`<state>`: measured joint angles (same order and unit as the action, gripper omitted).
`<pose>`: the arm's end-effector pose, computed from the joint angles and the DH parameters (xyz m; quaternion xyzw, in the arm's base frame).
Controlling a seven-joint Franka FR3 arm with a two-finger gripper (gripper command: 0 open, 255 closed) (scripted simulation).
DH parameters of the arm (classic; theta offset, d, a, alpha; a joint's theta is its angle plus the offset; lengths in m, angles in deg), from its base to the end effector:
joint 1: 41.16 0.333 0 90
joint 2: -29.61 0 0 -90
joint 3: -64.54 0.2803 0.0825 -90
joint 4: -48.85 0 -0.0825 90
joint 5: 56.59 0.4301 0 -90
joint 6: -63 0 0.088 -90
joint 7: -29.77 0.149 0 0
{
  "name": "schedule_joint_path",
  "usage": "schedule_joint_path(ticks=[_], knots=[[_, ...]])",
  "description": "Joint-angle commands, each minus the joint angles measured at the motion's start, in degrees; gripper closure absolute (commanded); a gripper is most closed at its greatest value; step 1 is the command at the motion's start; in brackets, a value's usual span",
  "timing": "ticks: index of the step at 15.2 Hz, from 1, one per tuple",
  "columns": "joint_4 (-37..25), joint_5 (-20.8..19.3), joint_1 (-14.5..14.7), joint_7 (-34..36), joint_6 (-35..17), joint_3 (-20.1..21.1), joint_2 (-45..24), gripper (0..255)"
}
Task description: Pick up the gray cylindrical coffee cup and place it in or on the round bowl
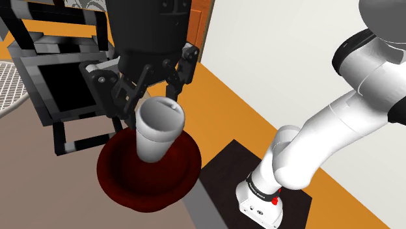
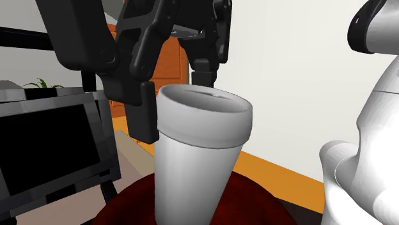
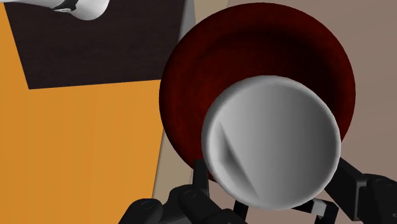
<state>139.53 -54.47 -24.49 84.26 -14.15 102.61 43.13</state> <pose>0.2660 0.4479 0.6230 0.9982 -0.0027 0.0295 0.0517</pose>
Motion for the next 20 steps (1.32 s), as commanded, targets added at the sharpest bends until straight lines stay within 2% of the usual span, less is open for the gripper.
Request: schedule_joint_path(ticks=[1, 2, 3, 8, 12, 20], knots=[[0.0, 0.0, 0.0, 0.0, 0.0, 0.0, 0.0, 255], [0.0, 0.0, 0.0, 0.0, 0.0, 0.0, 0.0, 255], [0.0, 0.0, 0.0, 0.0, 0.0, 0.0, 0.0, 0], [0.0, 0.0, 0.0, 0.0, 0.0, 0.0, 0.0, 0], [-13.8, -3.7, 0.2, 3.2, 8.6, 3.3, -6.6, 0], [-13.8, -3.7, 0.3, 3.2, 8.6, 3.2, -6.6, 0]])
